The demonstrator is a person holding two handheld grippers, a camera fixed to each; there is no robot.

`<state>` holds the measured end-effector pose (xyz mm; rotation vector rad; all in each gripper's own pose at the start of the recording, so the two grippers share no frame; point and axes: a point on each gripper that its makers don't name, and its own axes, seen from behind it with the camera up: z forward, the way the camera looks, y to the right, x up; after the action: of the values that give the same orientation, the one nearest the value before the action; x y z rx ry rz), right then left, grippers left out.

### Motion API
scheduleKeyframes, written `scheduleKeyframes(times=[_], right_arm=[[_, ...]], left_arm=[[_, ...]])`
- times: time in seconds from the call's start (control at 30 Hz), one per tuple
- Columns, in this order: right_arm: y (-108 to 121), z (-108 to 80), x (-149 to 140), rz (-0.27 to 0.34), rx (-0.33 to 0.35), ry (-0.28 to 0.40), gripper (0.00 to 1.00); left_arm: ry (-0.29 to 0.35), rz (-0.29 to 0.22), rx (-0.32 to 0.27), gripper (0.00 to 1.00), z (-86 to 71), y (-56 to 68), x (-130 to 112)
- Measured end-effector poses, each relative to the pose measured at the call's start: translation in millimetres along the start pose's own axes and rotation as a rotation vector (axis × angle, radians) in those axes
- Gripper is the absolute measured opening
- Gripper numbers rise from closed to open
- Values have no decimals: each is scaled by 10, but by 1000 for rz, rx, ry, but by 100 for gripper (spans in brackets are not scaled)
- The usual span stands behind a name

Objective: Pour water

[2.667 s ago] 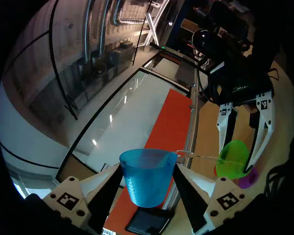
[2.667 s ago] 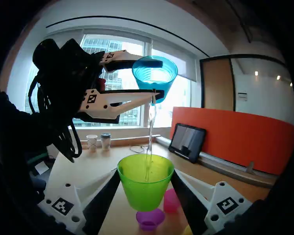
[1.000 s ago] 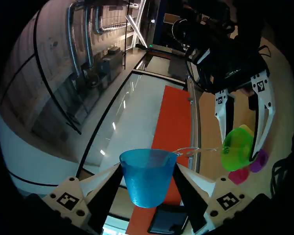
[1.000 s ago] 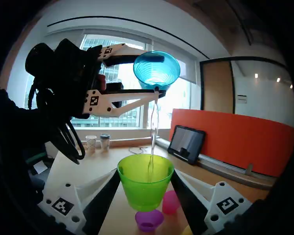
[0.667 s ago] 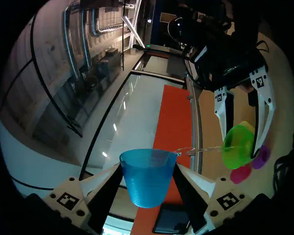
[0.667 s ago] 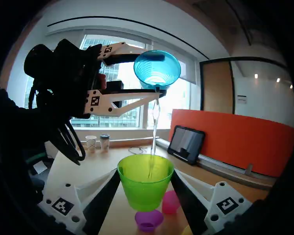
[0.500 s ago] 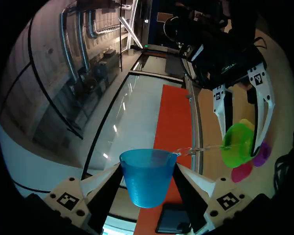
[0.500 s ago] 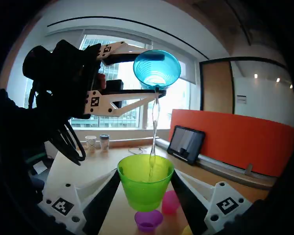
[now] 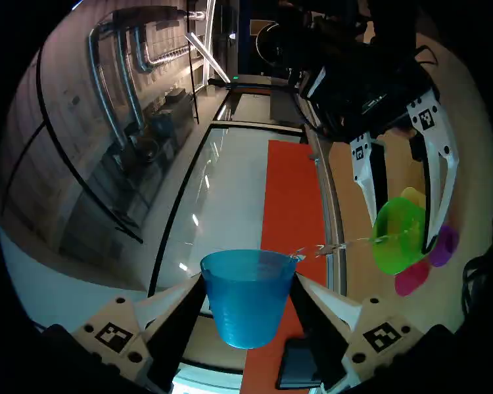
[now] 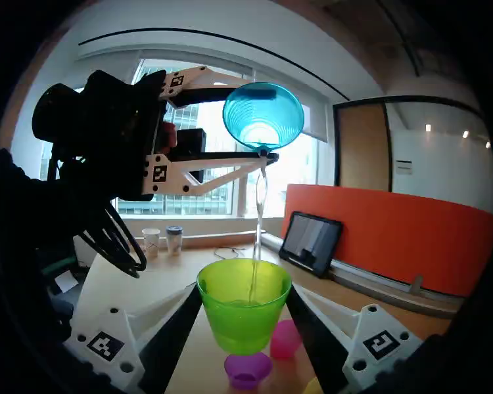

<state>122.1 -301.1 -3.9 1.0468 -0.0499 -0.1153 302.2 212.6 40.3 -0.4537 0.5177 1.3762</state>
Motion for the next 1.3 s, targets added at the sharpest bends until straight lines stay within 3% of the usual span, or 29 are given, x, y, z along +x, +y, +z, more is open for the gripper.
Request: scheduleKeyframes(times=[0.6, 0.97, 1.3], right_arm=[[12, 13, 21, 2, -8, 6, 90], [23, 3, 39, 3, -14, 12, 90], [29, -9, 49, 3, -18, 17, 90]], left_arm=[[2, 97, 10, 85, -5, -26, 66], [19, 196, 18, 85, -11, -3, 152], [27, 216, 24, 85, -21, -3, 208]])
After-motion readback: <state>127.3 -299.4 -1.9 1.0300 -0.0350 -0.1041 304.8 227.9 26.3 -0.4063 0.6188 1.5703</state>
